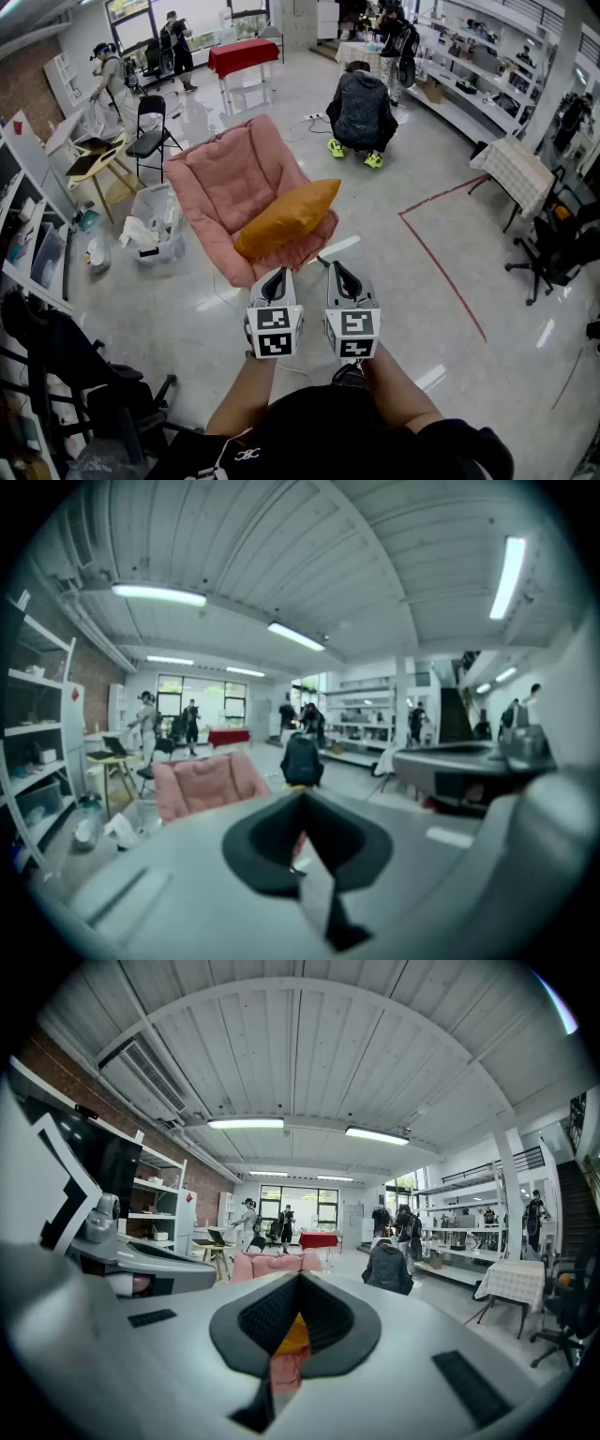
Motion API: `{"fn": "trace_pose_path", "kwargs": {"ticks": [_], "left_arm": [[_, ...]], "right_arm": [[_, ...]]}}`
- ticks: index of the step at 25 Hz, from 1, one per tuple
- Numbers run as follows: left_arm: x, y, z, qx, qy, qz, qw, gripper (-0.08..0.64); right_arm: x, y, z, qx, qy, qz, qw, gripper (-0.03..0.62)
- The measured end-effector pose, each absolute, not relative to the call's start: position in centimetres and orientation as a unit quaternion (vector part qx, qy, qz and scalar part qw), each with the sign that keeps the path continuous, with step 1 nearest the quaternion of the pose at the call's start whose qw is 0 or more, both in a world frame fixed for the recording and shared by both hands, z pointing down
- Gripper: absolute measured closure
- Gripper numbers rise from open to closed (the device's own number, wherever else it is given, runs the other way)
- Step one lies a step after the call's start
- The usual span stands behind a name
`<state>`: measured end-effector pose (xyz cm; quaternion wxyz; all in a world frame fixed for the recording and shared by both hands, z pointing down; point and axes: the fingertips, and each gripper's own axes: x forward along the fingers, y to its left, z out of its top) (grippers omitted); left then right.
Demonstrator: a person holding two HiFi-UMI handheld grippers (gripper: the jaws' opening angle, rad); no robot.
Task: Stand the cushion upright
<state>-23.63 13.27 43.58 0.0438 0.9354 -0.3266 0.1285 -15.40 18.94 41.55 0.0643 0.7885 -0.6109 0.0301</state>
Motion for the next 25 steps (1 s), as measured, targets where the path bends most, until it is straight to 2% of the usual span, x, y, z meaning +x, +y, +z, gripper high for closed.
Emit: {"fn": "trace_pose_path", "kwargs": {"ticks": [25], "left_arm": [[-18.3, 14.4, 44.6, 0.941, -0.299, 0.151, 0.047, 0.563]], "right_arm": [[-11.1, 19.3, 43.1, 0.797, -0.598, 0.055, 0.064, 0.595]]}}
